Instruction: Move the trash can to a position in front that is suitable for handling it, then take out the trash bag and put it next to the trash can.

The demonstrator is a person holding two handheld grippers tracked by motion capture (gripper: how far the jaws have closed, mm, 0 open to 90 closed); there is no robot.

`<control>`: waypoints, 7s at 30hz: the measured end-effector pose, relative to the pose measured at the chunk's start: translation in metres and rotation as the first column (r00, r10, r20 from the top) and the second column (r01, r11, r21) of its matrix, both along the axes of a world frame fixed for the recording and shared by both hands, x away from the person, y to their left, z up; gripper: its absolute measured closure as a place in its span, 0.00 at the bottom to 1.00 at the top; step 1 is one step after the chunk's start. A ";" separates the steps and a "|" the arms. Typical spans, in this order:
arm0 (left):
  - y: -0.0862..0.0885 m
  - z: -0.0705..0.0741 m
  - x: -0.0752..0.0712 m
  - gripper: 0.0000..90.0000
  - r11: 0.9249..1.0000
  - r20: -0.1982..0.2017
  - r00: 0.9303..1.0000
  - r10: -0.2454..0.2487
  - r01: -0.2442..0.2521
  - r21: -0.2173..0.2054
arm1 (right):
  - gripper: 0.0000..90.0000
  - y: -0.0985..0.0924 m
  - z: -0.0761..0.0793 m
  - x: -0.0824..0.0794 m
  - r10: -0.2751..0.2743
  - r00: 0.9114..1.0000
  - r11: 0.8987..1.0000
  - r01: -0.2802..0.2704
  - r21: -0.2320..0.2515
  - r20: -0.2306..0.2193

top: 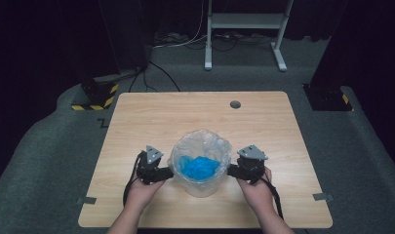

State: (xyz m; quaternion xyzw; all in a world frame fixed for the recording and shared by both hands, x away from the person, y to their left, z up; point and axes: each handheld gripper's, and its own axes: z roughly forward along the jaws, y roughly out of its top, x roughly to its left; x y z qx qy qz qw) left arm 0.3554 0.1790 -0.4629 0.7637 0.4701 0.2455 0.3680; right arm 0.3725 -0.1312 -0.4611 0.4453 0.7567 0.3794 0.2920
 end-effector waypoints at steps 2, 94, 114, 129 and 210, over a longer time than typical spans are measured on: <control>-0.015 0.000 0.006 0.28 0.999 -0.007 0.999 -0.038 0.038 0.012 | 0.18 -0.017 0.001 -0.002 -0.030 1.000 1.000 0.030 -0.007 0.001; -0.038 0.056 -0.044 1.00 0.934 0.311 0.950 -0.044 0.149 -0.324 | 0.99 -0.007 0.050 -0.057 -0.078 0.937 0.979 0.008 0.203 0.340; -0.038 0.066 -0.050 1.00 0.918 0.387 0.922 -0.030 0.178 -0.353 | 0.99 -0.007 0.061 -0.067 -0.100 0.904 0.977 0.011 0.212 0.417; -0.037 0.064 -0.048 1.00 0.906 0.369 0.928 -0.039 0.189 -0.378 | 0.99 -0.002 0.072 -0.075 -0.112 0.885 0.973 0.007 0.229 0.452; -0.016 0.050 -0.026 0.99 0.845 0.170 0.983 -0.068 0.147 -0.514 | 0.63 0.003 0.095 -0.076 0.033 0.908 0.983 -0.106 0.153 0.419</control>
